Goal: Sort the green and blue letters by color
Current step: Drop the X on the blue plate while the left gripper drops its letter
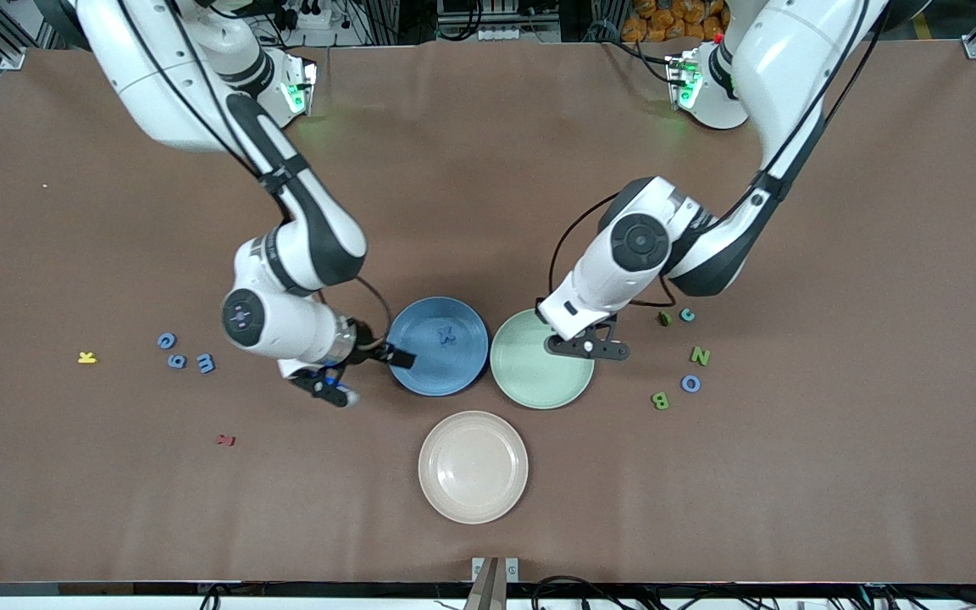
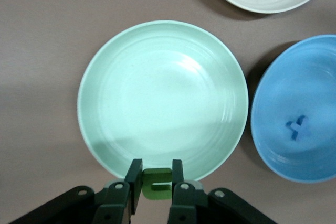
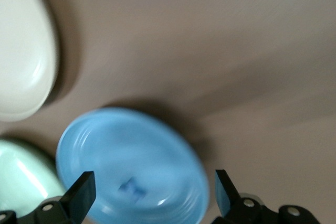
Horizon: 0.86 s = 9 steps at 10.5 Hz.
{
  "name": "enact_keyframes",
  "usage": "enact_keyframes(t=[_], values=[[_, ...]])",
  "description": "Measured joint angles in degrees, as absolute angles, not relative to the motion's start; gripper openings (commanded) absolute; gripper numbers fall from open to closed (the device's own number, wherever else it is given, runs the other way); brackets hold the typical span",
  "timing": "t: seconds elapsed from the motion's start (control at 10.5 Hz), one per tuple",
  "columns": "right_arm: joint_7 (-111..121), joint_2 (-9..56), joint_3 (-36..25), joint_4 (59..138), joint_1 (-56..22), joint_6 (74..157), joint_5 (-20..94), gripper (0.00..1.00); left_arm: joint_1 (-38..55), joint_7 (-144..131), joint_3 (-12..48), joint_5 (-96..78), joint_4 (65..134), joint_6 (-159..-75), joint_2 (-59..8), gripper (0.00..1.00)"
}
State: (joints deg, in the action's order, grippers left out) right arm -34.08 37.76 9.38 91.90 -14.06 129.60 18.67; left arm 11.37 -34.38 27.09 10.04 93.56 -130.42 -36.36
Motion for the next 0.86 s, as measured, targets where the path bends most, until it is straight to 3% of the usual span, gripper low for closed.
enact_keyframes(t=[0.1,0.29,0.57,0.86], values=[[-33.47,37.8,7.34,91.91,-12.94,129.53,16.89,1.0,14.22,-36.02,24.68,10.07,91.22,-130.43,-38.59,0.99],[-32.61,37.83,4.24,91.88,-10.94,129.51,13.64,1.0,18.8,-37.18,20.05,10.07,87.72,-130.48,-41.38,1.0],[-15.84,38.37,2.98,92.05,-3.45,128.85,11.65,1.0,18.71,-37.22,18.8,10.17,85.79,-130.22,-41.39,1.0],[-0.74,38.74,3.01,91.99,3.64,125.59,10.41,1.0,14.08,-37.16,18.46,10.47,86.27,-118.79,-38.14,1.0]])
